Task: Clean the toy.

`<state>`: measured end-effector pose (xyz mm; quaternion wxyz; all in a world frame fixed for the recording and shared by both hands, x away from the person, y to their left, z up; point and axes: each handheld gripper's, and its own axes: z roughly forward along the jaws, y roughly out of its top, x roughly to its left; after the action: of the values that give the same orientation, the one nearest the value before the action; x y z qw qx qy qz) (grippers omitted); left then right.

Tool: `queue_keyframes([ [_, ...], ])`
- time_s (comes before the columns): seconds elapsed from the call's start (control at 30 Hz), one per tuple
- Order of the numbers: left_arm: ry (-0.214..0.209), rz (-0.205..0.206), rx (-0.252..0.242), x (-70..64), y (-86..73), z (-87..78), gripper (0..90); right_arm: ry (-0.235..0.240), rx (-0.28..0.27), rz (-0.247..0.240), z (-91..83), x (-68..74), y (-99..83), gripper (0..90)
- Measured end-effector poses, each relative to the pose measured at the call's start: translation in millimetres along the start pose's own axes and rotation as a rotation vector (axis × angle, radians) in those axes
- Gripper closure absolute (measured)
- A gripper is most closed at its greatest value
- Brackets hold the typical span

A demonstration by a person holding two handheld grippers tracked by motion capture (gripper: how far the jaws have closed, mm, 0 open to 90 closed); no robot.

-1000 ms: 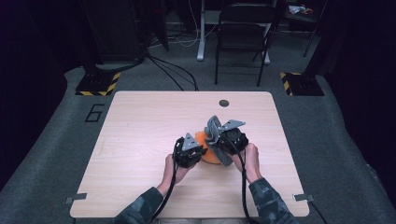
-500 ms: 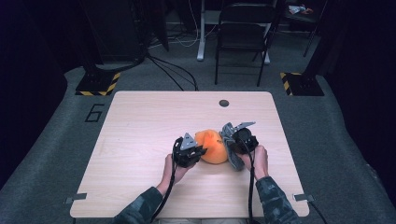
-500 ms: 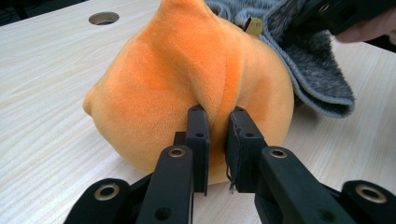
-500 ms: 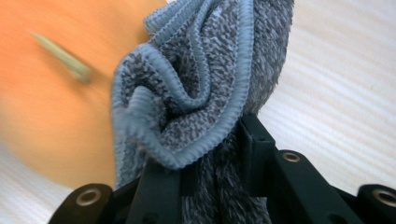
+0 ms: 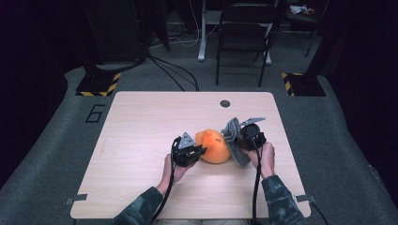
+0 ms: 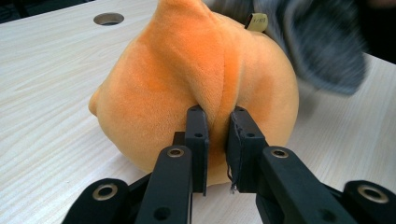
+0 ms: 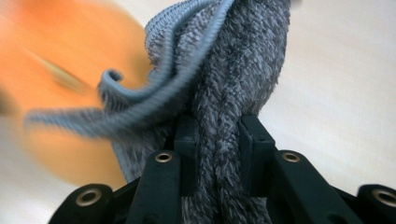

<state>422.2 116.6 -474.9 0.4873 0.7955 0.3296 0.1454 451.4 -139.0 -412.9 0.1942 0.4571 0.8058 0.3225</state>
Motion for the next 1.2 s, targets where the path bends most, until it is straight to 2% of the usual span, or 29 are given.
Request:
queue_keyframes([
  [0.07,0.002,0.004,-0.001,-0.3,0.1,0.0,78.8,0.034,-0.044,-0.023,-11.6,13.3,8.5,72.2],
  [0.13,0.002,0.002,-0.003,-0.3,0.0,-0.1,77.5,0.075,-0.022,-0.057,-7.0,27.3,9.9,72.2],
  [0.2,0.018,0.019,-0.029,-1.1,-1.2,-1.8,70.4,0.051,0.035,-0.105,8.6,36.9,5.2,72.4],
  [0.27,0.072,0.106,-0.037,-2.5,-4.3,-3.1,55.6,0.039,0.036,-0.096,19.9,37.0,-0.9,72.4],
  [0.3,0.084,0.115,-0.038,-2.2,-6.0,-2.5,48.3,0.051,0.036,-0.085,21.1,34.3,-1.6,72.4],
  [0.37,0.073,0.09,-0.028,2.1,-7.5,0.6,44.0,0.056,0.035,-0.082,19.9,31.7,-1.8,72.4],
  [0.4,0.07,0.074,-0.026,2.4,-8.6,3.2,44.4,0.055,0.036,-0.085,19.7,31.3,-2.1,72.4],
  [0.47,0.053,0.065,-0.018,3.5,-9.4,4.2,52.8,0.055,0.035,-0.083,20.4,31.4,-2.3,72.3],
  [0.53,0.063,0.082,-0.013,1.2,-9.1,4.9,63.5,0.052,0.036,-0.086,20.0,31.6,-1.5,72.3],
  [0.63,0.06,0.076,-0.012,1.6,-8.6,4.3,74.4,0.061,0.015,-0.073,14.4,29.5,1.4,72.0],
  [0.73,0.051,0.042,-0.034,2.1,-7.1,1.9,79.3,0.051,-0.036,-0.081,1.6,32.8,8.4,72.1],
  [0.8,0.046,0.048,-0.041,0.4,-3.4,-1.3,80.6,0.047,-0.081,-0.093,-8.5,40.7,13.0,72.1],
  [0.83,0.035,0.029,-0.047,-2.0,-1.6,-2.6,80.8,0.048,-0.103,-0.103,-12.8,45.1,15.3,72.0],
  [0.9,0.03,0.04,-0.047,-5.6,2.4,-4.7,81.0,0.057,-0.134,-0.148,-16.9,52.0,18.1,71.9],
  [0.93,0.029,0.033,-0.05,-8.0,2.9,-4.6,81.0,0.052,-0.13,-0.169,-14.6,56.1,18.9,71.8],
  [1.03,0.023,0.037,-0.016,-5.7,0.9,-2.3,80.7,0.011,-0.074,-0.173,-0.7,62.1,13.4,71.7],
  [1.07,0.02,0.026,-0.016,-4.5,0.1,-1.3,80.7,0.007,-0.074,-0.183,3.5,58.6,11.7,71.7],
  [1.2,0.019,0.018,-0.013,-0.3,-0.6,-0.8,80.3,0.006,-0.042,-0.134,8.5,45.4,7.9,71.7],
])
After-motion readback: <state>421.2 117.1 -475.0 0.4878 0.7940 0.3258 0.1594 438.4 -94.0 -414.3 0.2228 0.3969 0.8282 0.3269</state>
